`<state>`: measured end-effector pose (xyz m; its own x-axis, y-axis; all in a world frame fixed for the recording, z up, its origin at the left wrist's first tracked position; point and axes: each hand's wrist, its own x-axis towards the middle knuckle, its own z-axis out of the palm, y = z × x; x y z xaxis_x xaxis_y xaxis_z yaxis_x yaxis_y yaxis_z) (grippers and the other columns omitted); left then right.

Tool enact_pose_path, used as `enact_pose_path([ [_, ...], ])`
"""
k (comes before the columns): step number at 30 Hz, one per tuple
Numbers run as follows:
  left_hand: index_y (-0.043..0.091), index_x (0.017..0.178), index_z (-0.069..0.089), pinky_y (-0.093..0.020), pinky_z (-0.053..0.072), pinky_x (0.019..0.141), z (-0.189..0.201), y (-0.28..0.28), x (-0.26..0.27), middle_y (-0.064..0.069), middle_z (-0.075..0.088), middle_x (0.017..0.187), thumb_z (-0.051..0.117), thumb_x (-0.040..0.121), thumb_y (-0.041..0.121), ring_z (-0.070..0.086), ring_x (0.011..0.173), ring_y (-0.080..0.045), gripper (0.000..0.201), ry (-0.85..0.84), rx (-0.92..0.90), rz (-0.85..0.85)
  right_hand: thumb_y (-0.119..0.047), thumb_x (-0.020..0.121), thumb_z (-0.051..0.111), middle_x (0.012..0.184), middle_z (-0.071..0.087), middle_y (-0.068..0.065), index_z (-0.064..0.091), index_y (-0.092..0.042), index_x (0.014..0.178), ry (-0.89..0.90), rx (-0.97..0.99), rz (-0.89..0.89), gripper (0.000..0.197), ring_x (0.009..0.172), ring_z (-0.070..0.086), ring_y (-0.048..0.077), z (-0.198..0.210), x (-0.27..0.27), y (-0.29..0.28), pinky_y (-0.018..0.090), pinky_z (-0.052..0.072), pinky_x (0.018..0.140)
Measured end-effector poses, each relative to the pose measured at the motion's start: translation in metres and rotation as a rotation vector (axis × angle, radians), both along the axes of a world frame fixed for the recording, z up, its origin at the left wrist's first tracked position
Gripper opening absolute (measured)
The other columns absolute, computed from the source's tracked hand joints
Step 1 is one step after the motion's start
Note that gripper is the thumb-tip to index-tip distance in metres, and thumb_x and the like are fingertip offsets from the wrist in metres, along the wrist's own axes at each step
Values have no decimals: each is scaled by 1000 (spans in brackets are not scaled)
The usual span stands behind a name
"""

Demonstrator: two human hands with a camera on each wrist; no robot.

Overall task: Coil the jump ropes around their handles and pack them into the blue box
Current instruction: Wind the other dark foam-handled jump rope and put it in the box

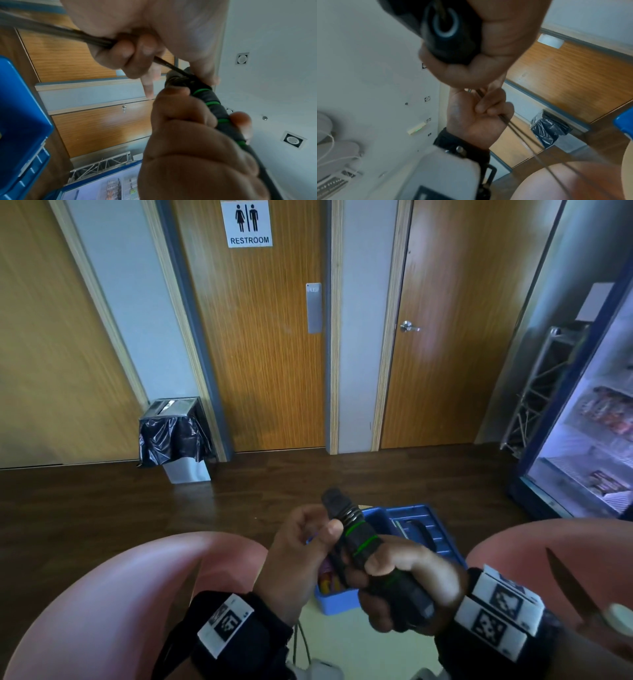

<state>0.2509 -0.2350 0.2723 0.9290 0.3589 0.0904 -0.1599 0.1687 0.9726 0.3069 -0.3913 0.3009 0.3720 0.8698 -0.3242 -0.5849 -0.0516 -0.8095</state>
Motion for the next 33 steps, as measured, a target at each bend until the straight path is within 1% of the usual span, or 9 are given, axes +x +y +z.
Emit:
enact_pose_path([
  [3,13,102,66,-23,43,48,3,-2,3,-16,56,73,71,81,39,49,50,-13,33,-67,-58,-164,-23,61,64,73,51,11,55,-4,96,129,73,66,41,48,53,24,-1,0,1,25,46,49],
  [7,10,85,70,-18,48,54,8,-3,13,-4,67,71,74,85,18,62,60,-9,9,-17,45,74,-30,68,63,89,63,21,57,3,113,24,-104,118,56,72,66,34,0,9,2,38,55,63],
  [10,14,81,69,-13,47,56,3,-2,22,10,67,65,83,76,18,63,62,-2,16,39,90,259,-23,73,67,93,69,17,62,-1,107,-452,-335,-61,41,77,67,31,2,15,5,55,56,74],
  [14,25,86,68,-27,55,65,-2,-8,31,9,73,78,90,59,40,70,75,-7,37,138,121,384,-52,59,81,88,70,-6,49,-31,109,-1122,-689,-108,63,70,70,11,3,8,15,39,61,63],
  [17,25,90,68,-30,56,67,1,-14,34,6,73,83,89,60,43,71,76,-9,41,144,102,384,-63,65,73,97,61,-10,35,-26,109,-1419,-953,-120,68,86,68,16,-2,4,21,37,58,72],
  [19,20,92,69,-26,53,64,2,-17,32,3,74,84,87,69,35,71,77,-11,32,96,110,344,-56,74,68,90,61,-9,34,-25,102,-1395,-937,-207,55,82,67,17,1,6,19,37,57,73],
  [23,15,96,71,-19,51,63,-2,-11,25,-3,75,89,79,81,19,70,81,-13,17,10,58,235,-57,72,69,83,63,-9,40,-25,103,-1342,-851,-220,53,73,65,12,5,7,15,37,58,68],
  [30,20,109,71,-44,55,90,-9,-3,13,-10,72,107,75,75,29,68,104,-27,36,-24,-1,125,-59,72,66,81,63,-9,40,-28,103,-1386,-824,-286,51,71,65,11,0,1,16,36,57,66],
  [33,24,110,70,-52,53,93,-11,2,9,-10,71,106,77,70,41,67,103,-26,44,-39,31,145,-51,68,71,79,65,-6,43,-27,99,-1306,-781,-223,48,66,65,12,1,-1,18,36,58,61],
])
